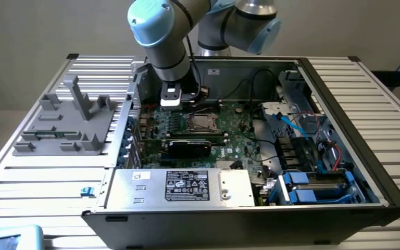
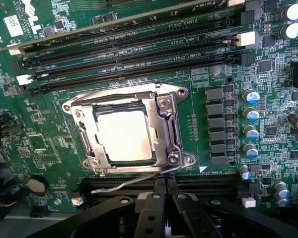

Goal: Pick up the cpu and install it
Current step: 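Install the first cpu locking lever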

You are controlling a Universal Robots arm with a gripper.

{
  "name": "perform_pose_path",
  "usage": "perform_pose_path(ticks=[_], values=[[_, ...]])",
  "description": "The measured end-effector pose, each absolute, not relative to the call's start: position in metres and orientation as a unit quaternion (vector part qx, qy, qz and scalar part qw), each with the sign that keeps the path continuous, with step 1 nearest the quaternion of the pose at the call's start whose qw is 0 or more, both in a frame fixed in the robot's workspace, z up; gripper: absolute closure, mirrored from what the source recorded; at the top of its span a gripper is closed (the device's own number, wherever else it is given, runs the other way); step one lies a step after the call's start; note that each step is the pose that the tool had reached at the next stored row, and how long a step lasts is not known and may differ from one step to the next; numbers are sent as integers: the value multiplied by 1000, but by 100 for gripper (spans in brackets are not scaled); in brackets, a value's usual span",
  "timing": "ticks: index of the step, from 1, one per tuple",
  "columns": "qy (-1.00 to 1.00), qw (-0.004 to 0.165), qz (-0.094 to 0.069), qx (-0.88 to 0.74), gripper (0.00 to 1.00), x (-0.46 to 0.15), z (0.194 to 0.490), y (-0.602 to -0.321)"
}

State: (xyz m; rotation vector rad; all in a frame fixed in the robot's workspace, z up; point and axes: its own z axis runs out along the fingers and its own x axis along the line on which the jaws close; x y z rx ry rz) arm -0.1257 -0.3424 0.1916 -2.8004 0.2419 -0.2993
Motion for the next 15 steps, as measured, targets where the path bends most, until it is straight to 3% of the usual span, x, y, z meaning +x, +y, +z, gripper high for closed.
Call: perform_pose_path(ticks=[15], values=[[86, 157, -105, -978, 89, -119, 190, -344]])
